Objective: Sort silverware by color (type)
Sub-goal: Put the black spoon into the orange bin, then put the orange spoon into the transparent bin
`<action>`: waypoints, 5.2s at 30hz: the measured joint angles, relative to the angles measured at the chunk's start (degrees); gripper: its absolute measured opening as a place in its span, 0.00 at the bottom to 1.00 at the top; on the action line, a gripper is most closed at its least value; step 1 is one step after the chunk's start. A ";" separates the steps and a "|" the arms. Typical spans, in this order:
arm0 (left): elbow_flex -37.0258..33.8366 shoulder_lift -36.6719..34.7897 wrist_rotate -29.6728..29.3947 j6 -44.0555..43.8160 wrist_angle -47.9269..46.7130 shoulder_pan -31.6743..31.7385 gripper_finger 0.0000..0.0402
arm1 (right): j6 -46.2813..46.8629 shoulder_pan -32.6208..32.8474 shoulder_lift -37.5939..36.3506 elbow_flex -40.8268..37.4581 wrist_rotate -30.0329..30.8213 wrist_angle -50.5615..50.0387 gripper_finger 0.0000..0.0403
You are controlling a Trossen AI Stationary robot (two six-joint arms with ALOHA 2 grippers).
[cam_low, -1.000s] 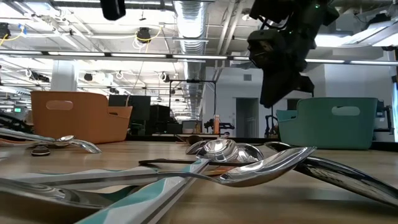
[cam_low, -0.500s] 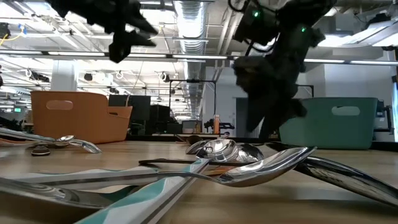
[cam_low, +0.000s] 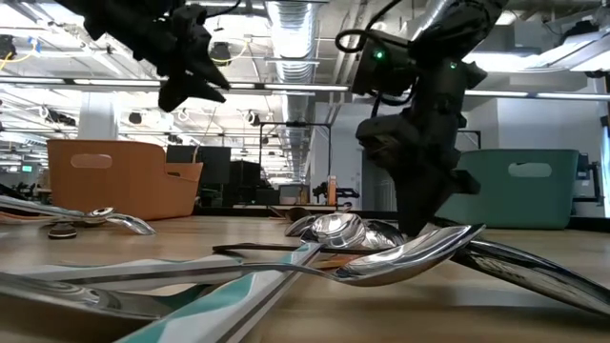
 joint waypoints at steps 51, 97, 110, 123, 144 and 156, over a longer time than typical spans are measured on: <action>-0.04 15.56 -5.10 -10.22 54.40 -10.80 0.51 | -18.24 -20.33 -12.69 10.72 -37.66 36.97 0.05; -0.02 1.55 6.37 -0.99 39.63 -3.37 0.00 | -15.26 -20.27 -12.72 10.69 -30.89 32.61 0.21; -0.02 -13.45 -5.81 -0.27 11.23 0.38 0.00 | -17.25 -20.92 -12.72 10.69 -30.75 31.85 0.21; 1.66 -16.93 -25.44 -8.27 -16.98 5.61 0.00 | -19.77 -21.00 -12.72 10.69 -30.80 28.04 0.21; 20.09 9.25 -24.04 3.30 -50.20 15.31 0.00 | -20.11 -21.38 -12.72 10.69 -27.79 26.91 0.21; 20.11 12.35 -22.39 2.59 -49.80 21.42 0.25 | -19.24 -21.53 -12.72 10.65 -17.37 15.23 0.21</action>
